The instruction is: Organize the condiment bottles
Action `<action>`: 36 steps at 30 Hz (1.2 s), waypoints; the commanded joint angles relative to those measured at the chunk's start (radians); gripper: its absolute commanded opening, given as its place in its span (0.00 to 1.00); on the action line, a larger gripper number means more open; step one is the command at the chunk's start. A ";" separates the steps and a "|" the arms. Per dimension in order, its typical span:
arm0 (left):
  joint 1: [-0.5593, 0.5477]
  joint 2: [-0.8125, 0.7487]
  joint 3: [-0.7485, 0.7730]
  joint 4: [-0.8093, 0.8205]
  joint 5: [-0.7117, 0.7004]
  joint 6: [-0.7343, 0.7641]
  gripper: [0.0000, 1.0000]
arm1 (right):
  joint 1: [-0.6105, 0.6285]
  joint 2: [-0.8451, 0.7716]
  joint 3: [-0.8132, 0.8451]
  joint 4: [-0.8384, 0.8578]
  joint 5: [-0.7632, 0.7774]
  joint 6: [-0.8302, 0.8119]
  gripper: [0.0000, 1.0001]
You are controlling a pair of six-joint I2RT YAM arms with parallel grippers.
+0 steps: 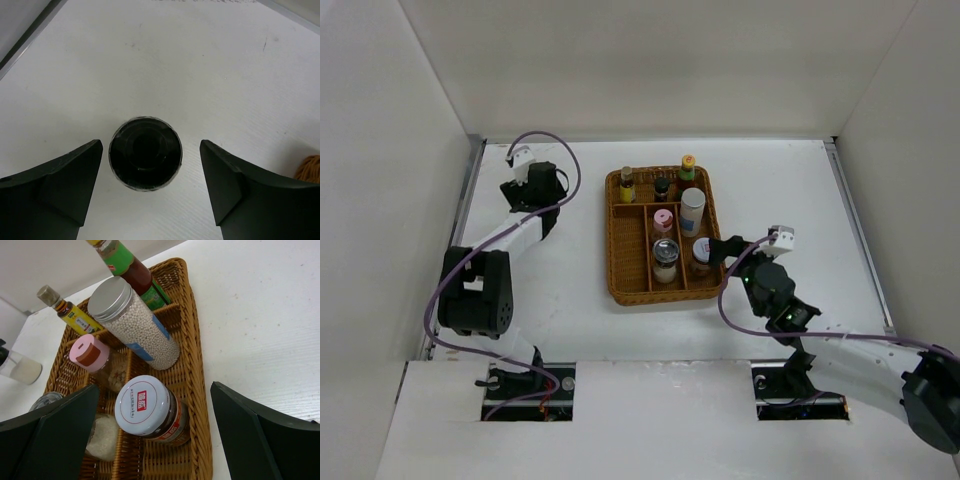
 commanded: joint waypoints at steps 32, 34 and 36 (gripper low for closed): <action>-0.593 -0.277 -0.067 0.105 -0.047 -0.022 0.39 | -0.012 0.014 0.028 0.052 0.005 -0.001 1.00; -0.594 -0.244 -0.065 0.122 -0.053 -0.022 0.39 | -0.012 0.012 0.029 0.042 -0.004 0.001 1.00; -0.580 -0.205 -0.067 0.132 -0.055 -0.022 0.39 | -0.012 -0.005 0.028 0.044 0.011 -0.005 1.00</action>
